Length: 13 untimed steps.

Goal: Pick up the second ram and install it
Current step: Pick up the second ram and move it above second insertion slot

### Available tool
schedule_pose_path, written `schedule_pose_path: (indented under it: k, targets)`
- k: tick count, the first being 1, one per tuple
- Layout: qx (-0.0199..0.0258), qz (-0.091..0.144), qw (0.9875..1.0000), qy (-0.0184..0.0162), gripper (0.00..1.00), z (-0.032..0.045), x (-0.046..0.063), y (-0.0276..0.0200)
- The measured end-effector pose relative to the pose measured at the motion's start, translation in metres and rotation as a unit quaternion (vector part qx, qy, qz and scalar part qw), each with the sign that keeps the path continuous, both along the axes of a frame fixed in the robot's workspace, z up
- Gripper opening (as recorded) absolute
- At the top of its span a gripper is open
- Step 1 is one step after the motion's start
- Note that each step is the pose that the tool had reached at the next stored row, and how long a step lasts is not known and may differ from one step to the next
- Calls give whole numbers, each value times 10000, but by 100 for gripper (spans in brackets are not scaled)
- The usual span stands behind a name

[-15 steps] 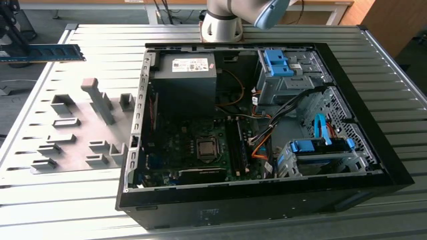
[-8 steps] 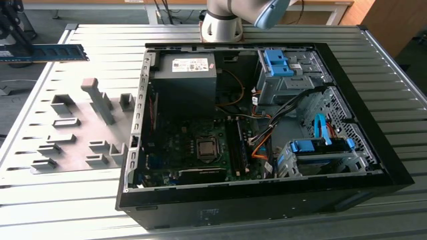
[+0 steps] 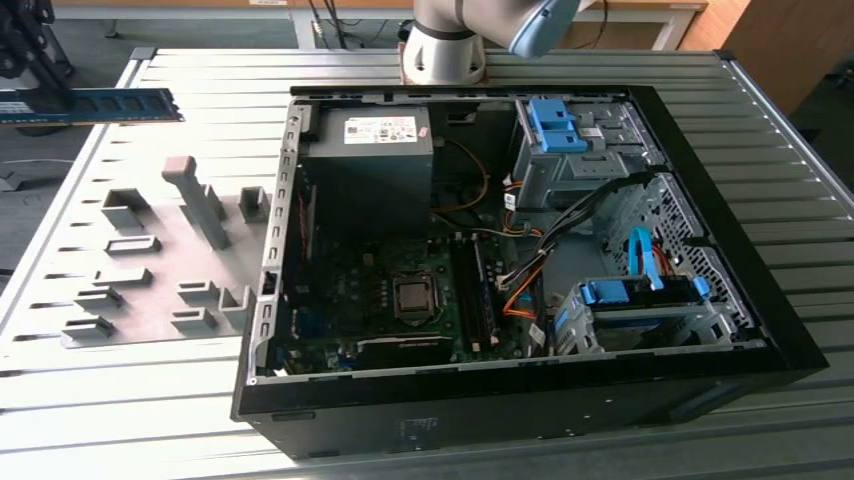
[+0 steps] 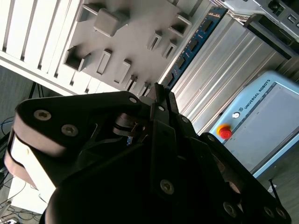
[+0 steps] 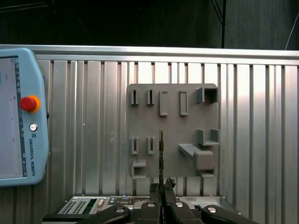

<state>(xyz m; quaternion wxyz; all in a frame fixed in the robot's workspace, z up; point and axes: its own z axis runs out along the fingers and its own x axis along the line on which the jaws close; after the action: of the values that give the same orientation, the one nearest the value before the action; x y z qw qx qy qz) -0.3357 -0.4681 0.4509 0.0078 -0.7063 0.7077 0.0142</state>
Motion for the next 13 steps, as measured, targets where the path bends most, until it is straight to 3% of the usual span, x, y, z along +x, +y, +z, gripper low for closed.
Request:
schedule_pose_path:
  k: [13]
  targets:
    - [0,0,10000,0,14,0,104,0]
